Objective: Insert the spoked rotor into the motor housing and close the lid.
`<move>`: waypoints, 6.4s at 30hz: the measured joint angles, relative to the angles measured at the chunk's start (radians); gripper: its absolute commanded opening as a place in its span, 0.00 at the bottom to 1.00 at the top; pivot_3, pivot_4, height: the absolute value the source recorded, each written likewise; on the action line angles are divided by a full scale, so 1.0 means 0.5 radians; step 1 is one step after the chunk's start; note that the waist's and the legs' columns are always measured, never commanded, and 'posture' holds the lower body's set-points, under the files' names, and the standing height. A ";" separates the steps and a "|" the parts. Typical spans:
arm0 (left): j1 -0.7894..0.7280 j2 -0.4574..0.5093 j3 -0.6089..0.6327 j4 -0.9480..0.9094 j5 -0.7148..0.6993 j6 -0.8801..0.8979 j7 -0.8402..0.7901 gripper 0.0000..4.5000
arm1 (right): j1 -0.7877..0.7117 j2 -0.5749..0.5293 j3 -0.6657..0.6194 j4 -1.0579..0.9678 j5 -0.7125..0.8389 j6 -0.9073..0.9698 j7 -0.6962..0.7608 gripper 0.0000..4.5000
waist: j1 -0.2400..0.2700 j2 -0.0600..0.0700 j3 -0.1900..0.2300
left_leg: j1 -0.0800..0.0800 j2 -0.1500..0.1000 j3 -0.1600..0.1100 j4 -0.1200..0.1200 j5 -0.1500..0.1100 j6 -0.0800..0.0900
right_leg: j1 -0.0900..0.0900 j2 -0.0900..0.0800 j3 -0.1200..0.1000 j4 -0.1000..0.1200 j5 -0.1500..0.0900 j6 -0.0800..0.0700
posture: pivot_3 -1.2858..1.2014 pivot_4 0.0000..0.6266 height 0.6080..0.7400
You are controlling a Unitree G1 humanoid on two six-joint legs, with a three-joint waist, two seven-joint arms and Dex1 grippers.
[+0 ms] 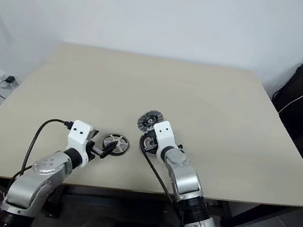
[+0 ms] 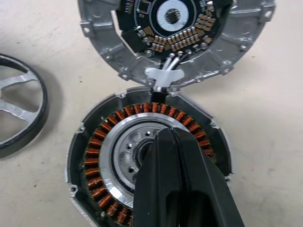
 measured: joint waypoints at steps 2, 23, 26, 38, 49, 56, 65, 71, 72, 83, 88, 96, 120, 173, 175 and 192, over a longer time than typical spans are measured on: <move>0.000 0.000 0.001 0.000 0.000 0.000 0.000 1.00 | 0.000 0.000 0.002 0.000 0.000 0.000 0.004 0.00 | 0.000 0.000 0.000 | 0.000 0.000 0.000 0.000 0.000 0.000 | 0.000 0.000 0.000 0.000 0.000 0.000 | 0.52 0.00 1.00; 0.000 0.003 0.001 0.000 0.000 0.000 -0.002 1.00 | 0.012 -0.001 0.001 0.009 0.000 0.000 0.023 0.00 | 0.000 0.000 0.000 | 0.000 0.000 0.000 0.000 0.000 0.000 | 0.000 0.000 0.000 0.000 0.000 0.000 | 0.52 0.00 1.00; 0.000 0.003 0.001 0.000 0.000 0.000 -0.001 1.00 | 0.015 -0.001 0.000 0.009 0.000 0.001 0.021 0.00 | 0.000 0.000 0.000 | 0.000 0.000 0.000 0.000 0.000 0.000 | 0.000 0.000 0.000 0.000 0.000 0.000 | 0.52 0.00 1.00; 0.000 0.003 0.001 0.000 0.000 0.000 -0.001 1.00 | 0.019 -0.001 -0.009 0.013 0.000 0.001 -0.012 0.00 | 0.000 0.000 0.000 | 0.000 0.000 0.000 0.000 0.000 0.000 | 0.000 0.000 0.000 0.000 0.000 0.000 | 0.52 0.00 1.00; 0.000 0.003 0.000 0.000 0.000 0.000 0.000 1.00 | 0.020 -0.003 -0.020 0.047 -0.005 -0.007 -0.024 0.00 | 0.000 0.000 0.000 | 0.000 0.000 0.000 0.000 0.000 0.000 | 0.000 0.000 0.000 0.000 0.000 0.000 | 0.52 0.00 1.00; 0.001 0.002 0.001 0.000 0.000 0.000 0.000 1.00 | 0.047 0.002 -0.019 0.031 0.003 -0.084 -0.003 0.00 | 0.000 0.000 0.000 | 0.000 0.000 0.000 0.000 0.000 0.000 | 0.000 0.000 0.000 0.000 0.000 0.000 | 0.52 0.00 1.00; 0.007 0.002 0.002 0.000 0.000 0.000 0.004 1.00 | 0.047 0.026 0.004 0.024 0.009 -0.133 0.049 0.00 | 0.001 0.000 0.000 | 0.000 0.000 0.000 0.000 0.000 0.000 | 0.000 0.000 0.000 0.000 0.000 0.000 | 0.52 0.00 1.00; 0.015 0.002 0.007 -0.001 0.000 0.000 0.013 1.00 | 0.046 0.040 -0.024 0.070 0.014 -0.141 0.032 0.00 | 0.000 0.000 0.000 | 0.000 0.000 0.000 0.000 0.000 0.000 | 0.000 0.000 0.000 0.000 0.000 0.000 | 0.52 0.00 1.00; 0.016 0.002 0.007 -0.001 0.000 0.000 0.013 1.00 | 0.046 0.044 -0.037 0.100 0.016 -0.149 0.020 0.00 | 0.000 0.000 0.000 | 0.000 0.000 0.000 0.000 0.000 0.000 | 0.000 0.000 0.000 0.000 0.000 0.000 | 0.52 0.00 1.00; 0.024 0.002 0.013 -0.002 -0.001 0.000 0.015 1.00 | 0.076 0.035 -0.087 0.144 0.038 -0.211 -0.001 0.00 | 0.005 0.002 -0.005 | 0.014 -0.001 -0.001 0.000 -0.005 0.009 | 0.007 -0.001 -0.001 -0.001 -0.001 0.000 | 0.52 0.00 1.00; 0.024 0.001 0.012 -0.002 -0.001 0.000 0.013 1.00 | 0.104 0.032 -0.098 0.028 0.067 -0.213 0.003 0.00 | 0.001 0.004 -0.004 | 0.012 0.000 -0.001 -0.001 -0.005 0.009 | 0.004 0.000 -0.001 -0.001 0.000 0.000 | 0.52 0.00 1.00; 0.024 -0.006 0.006 -0.002 -0.001 0.000 0.012 1.00 | 0.080 0.063 -0.125 -0.022 0.075 -0.266 -0.026 0.00 | 0.001 0.004 -0.004 | 0.012 0.000 -0.001 -0.001 -0.005 0.009 | 0.004 0.000 -0.001 -0.001 0.000 0.000 | 0.52 0.00 1.00; 0.011 0.001 0.015 -0.002 -0.001 0.002 0.006 1.00 | 0.126 0.032 -0.102 -0.069 0.104 -0.305 0.039 0.00 | 0.001 0.004 -0.004 | 0.011 0.001 -0.001 -0.001 -0.005 0.009 | 0.003 0.000 -0.001 -0.001 0.000 0.001 | 0.52 0.00 1.00; 0.017 -0.002 0.021 -0.021 -0.001 0.010 0.012 1.00 | 0.139 -0.105 -0.007 -0.045 0.075 -0.195 0.162 0.00 | 0.006 0.003 -0.006 | 0.011 0.000 -0.005 -0.002 -0.005 0.009 | 0.004 -0.004 -0.005 -0.003 -0.001 0.001 | 0.52 0.00 1.00; 0.012 -0.004 0.020 -0.021 -0.001 0.009 0.013 1.00 | 0.104 -0.123 -0.006 -0.110 0.074 -0.157 0.169 0.00 | 0.005 0.003 -0.005 | 0.009 0.000 -0.005 -0.002 -0.005 0.008 | 0.003 -0.004 -0.005 -0.003 -0.001 0.001 | 0.52 0.00 1.00; 0.010 -0.072 0.020 -0.017 0.000 -0.013 0.025 1.00 | -0.385 -0.596 0.335 -0.144 -0.103 0.174 0.610 0.34 | 0.008 0.003 -0.004 | 0.006 0.000 -0.005 -0.002 -0.005 0.009 | 0.003 -0.010 -0.007 -0.004 -0.002 -0.001 | 0.52 0.00 1.00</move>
